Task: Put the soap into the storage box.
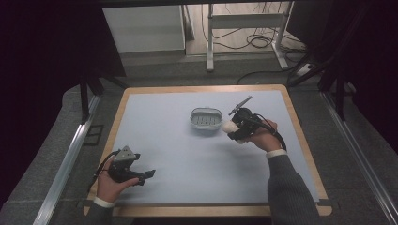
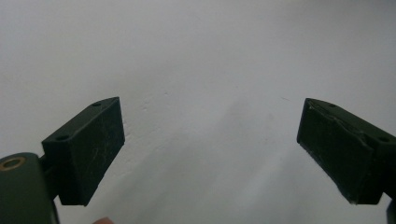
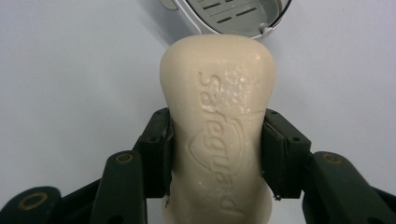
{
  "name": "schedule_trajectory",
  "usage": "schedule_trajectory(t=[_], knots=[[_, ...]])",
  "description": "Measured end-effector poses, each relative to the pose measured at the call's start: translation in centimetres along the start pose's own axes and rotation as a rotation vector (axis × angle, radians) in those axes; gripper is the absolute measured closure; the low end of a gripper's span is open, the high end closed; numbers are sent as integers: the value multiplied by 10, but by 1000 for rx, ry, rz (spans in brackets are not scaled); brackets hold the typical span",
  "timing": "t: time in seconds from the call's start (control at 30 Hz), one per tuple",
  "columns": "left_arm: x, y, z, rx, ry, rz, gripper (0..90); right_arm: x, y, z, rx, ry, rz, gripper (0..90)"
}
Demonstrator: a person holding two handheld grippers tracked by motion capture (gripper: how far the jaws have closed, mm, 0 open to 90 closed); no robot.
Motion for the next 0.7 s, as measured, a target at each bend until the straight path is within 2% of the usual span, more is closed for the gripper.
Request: schedule_trajectory(t=[0.3, 0.7], knots=[[0, -1, -1, 4, -1, 2, 79, -12, -2, -1, 9, 8, 2, 496], [0, -1, -1, 4, -1, 2, 79, -30, -9, -2, 11, 45, 4, 495]])
Point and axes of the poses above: each handheld gripper's, and its own axes: y roughly backward along the jaws, x roughly out of its underside, z roughly to its left, the point moved 6 cm from there along -y, roughly forward along the jaws, and after that the axes turned 1 degree about -z, right-handed, at the moved point
